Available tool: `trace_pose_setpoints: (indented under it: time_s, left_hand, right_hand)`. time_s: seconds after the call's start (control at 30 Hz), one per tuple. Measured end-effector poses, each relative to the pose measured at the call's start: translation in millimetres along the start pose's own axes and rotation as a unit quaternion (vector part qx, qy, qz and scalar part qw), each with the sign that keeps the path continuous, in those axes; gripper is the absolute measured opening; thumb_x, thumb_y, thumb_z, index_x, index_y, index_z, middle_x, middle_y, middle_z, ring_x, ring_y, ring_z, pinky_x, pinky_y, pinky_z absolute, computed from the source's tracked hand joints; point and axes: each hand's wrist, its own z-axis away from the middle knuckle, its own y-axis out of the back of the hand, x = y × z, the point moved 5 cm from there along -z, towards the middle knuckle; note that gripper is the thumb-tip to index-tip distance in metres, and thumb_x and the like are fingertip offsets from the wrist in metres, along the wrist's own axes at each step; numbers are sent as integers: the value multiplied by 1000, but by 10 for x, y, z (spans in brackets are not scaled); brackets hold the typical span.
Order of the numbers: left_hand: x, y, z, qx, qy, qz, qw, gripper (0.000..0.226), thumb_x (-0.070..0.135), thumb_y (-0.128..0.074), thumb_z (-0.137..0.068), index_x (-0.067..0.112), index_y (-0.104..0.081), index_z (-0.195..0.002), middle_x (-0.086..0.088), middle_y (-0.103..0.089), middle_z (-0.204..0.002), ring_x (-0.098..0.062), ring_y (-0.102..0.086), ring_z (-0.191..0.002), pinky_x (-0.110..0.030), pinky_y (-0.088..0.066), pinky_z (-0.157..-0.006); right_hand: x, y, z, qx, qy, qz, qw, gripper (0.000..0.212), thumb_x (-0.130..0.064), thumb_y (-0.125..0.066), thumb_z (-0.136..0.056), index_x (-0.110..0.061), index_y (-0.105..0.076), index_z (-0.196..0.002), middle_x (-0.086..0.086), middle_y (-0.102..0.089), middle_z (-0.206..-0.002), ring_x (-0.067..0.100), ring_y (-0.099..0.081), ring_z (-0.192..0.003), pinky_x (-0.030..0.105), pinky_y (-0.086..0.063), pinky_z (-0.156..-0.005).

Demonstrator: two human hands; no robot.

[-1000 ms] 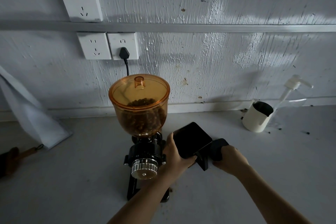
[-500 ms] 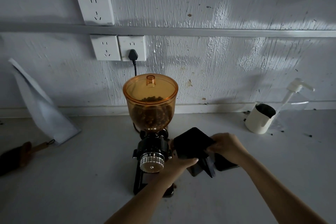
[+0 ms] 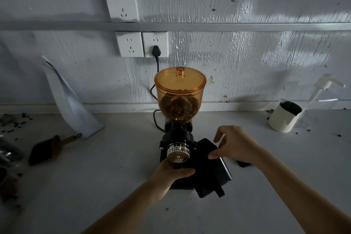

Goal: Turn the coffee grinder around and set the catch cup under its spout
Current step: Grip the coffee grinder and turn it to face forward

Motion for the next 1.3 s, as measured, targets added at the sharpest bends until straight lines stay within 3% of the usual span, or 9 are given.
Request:
trace_pose_setpoints:
  time_s: [0.3,0.4,0.5,0.7,0.8,0.9,1.03,1.1,1.3]
  left_hand:
    - [144,448,161,56,6,-120,991,107,19,-90,-32,18,-44,-128,0,-61,-125,-18,-55,-120,-43,-47,-101]
    - [156,499,179,41,2,-116,992,103,9,-89,-34,27,-41,-124,1,-51,-132,-19,-48,-124,-38,-50,-97]
    - [188,530,169,30,-13,-127,991,98,-3,-83,-43,30,-37,-122,1,-47,-135,-16,-44,-128,-16,-52,-84]
    - [279,560,154,21,-25,-206,978,111,-1,-84,-44,17,-26,-136,-12,-38,-144,-24,-32,-138,-35,-29,-113]
    - [309,580,144,-5,-51,-293,955,112,13,-91,-50,36,-18,-133,-2,-34,-145,-18,-30,-137,-31,-30,-109]
    - [308,573,153,-2,-58,-344,937,117,35,-89,-48,55,-7,-130,9,-23,-149,-11,-25,-135,-35,-32,-112]
    - [290,552,129,18,-58,-362,930,111,54,-82,-47,48,-13,-134,12,-25,-145,-10,-26,-132,-33,-31,-108]
    - [295,577,106,37,-65,-380,922,116,59,-80,-45,33,-20,-141,7,-32,-145,-14,-32,-133,-40,-35,-110]
    - [280,626,89,65,-74,-420,902,111,58,-82,-46,37,-25,-138,14,-41,-138,-11,-40,-127,-38,-40,-105]
  right_hand:
    - [-231,-452,186,-38,-7,-32,999,64,-33,-90,-53,-20,-42,-94,3,-67,-79,15,-65,-67,34,-56,-59]
    - [-263,-587,202,-30,-10,-26,999,66,-30,-90,-55,-15,-41,-97,5,-65,-82,16,-65,-70,37,-58,-62]
    - [-265,-678,191,-17,-12,-26,999,65,-31,-88,-57,-14,-39,-96,7,-64,-84,19,-64,-70,35,-54,-58]
    - [-271,-757,157,-11,36,-1,999,59,-36,-84,-61,-20,-34,-90,-2,-59,-82,15,-61,-71,21,-43,-50]
    - [-199,-718,103,-97,32,18,995,59,-45,-82,-63,-19,-41,-95,2,-69,-90,13,-65,-75,22,-50,-58]
    - [-55,-469,-60,-221,-10,86,971,59,-60,-57,-80,-8,-55,-108,10,-72,-101,16,-64,-81,25,-50,-66]
    - [-123,-124,-528,-107,-53,-133,984,54,-49,-36,-95,-3,-54,-117,14,-66,-117,21,-63,-97,35,-49,-86]
    - [-183,-150,-696,-66,-79,-295,950,61,-54,-37,-92,-5,-52,-123,11,-64,-121,20,-60,-105,38,-47,-95]
    - [-362,-494,-1040,-100,-71,-451,884,59,-61,-39,-88,-14,-57,-118,8,-63,-117,24,-55,-113,43,-43,-100]
